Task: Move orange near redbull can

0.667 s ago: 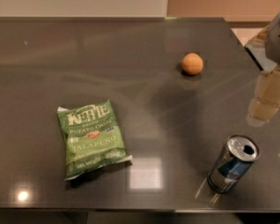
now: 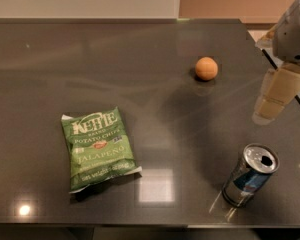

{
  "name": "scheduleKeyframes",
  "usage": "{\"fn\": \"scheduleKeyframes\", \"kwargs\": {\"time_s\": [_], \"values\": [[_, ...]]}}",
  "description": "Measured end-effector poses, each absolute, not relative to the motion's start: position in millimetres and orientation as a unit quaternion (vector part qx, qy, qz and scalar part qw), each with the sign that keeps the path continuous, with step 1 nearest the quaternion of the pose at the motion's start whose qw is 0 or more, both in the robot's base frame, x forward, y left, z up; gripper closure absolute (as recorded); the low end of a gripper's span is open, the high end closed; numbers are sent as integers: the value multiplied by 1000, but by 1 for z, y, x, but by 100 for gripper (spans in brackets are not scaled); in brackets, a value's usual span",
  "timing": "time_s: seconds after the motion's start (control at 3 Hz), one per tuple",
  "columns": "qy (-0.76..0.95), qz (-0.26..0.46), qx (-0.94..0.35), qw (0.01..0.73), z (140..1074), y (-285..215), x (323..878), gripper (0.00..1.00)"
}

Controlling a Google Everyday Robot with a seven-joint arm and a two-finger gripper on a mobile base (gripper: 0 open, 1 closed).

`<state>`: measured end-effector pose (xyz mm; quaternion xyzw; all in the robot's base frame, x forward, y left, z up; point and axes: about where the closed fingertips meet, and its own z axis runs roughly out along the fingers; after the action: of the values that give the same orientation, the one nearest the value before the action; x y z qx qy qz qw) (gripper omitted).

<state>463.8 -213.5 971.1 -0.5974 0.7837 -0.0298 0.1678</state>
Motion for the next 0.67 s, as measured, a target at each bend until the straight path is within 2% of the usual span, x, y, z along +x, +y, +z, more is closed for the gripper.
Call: {"fn": "scheduleKeyframes", "kwargs": {"time_s": [0.67], "values": [[792, -5, -580, 190, 953, -209, 530, 0]]}}
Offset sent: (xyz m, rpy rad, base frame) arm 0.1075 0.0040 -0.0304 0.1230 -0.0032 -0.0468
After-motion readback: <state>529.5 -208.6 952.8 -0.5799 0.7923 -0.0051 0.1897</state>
